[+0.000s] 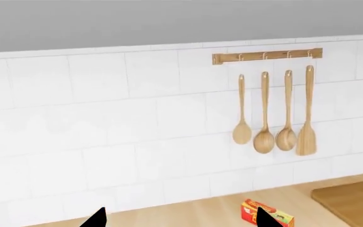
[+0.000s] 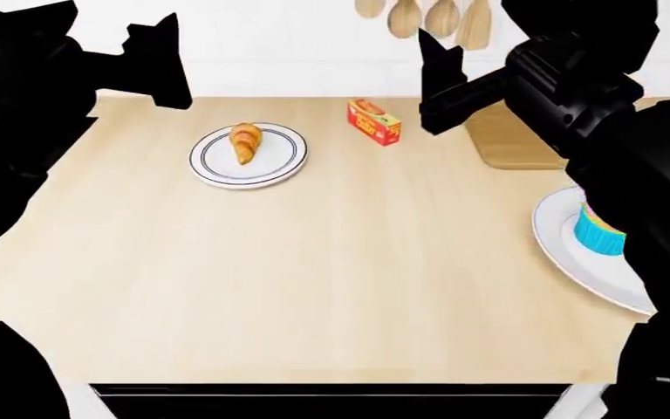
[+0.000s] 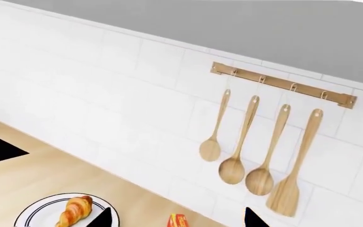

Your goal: From the different types of pastries on the counter, select a croissant and place it on the cutting board. Then retrieve a jar of jam from the cabinet and place it alongside the croissant on the cutting board.

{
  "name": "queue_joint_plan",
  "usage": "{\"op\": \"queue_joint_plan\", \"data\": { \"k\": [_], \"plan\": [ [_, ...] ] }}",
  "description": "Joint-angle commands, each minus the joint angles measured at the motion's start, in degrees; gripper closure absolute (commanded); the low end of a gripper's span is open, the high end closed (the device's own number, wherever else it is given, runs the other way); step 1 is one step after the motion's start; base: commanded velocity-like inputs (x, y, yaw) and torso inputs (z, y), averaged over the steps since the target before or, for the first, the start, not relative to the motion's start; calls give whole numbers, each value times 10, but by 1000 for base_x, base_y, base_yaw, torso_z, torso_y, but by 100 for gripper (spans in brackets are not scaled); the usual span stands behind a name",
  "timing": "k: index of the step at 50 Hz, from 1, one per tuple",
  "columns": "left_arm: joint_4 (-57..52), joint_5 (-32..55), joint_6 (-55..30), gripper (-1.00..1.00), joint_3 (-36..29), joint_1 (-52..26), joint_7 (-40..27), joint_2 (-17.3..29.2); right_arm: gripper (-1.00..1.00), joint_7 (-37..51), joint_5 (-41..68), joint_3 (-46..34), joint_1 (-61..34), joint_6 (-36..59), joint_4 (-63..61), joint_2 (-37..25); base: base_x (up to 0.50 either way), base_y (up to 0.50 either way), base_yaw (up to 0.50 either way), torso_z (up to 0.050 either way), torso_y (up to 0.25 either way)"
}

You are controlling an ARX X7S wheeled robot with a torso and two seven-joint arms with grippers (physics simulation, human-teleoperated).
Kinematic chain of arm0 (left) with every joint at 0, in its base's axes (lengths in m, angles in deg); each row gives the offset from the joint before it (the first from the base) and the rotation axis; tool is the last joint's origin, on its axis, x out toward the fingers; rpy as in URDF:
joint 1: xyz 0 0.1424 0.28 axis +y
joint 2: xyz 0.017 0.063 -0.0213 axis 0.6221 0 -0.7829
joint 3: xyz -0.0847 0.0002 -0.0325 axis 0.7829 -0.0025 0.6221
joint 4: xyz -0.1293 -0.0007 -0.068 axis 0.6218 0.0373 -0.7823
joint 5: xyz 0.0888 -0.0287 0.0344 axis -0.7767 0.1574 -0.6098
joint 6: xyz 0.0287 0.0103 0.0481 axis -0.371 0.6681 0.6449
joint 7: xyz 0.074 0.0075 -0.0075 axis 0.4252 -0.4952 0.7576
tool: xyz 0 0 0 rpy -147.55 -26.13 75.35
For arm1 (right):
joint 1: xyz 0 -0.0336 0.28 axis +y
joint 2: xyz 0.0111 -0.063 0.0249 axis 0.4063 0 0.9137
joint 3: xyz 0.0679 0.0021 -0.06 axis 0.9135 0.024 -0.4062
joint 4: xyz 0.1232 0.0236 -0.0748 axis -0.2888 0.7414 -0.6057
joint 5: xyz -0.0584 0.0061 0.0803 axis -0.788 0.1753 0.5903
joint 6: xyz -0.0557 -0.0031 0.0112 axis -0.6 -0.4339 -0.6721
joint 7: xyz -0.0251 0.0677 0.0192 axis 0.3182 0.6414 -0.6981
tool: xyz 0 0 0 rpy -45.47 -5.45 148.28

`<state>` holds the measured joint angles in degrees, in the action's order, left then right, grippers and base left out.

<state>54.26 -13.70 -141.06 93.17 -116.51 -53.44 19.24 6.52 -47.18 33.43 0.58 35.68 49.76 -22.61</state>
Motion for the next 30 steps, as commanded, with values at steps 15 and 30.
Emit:
{"op": "queue_joint_plan", "data": {
  "k": [15,30],
  "plan": [
    [2,12,-1,-100,-12,-3,-4,1,-100,7,9,5,-10,10,0,0,217,29,0,0,1],
    [35,10,6,-100,-55,-5,-7,-14,-100,10,15,7,-12,15,-3,0,22,0,0,0,0]
  ]
}}
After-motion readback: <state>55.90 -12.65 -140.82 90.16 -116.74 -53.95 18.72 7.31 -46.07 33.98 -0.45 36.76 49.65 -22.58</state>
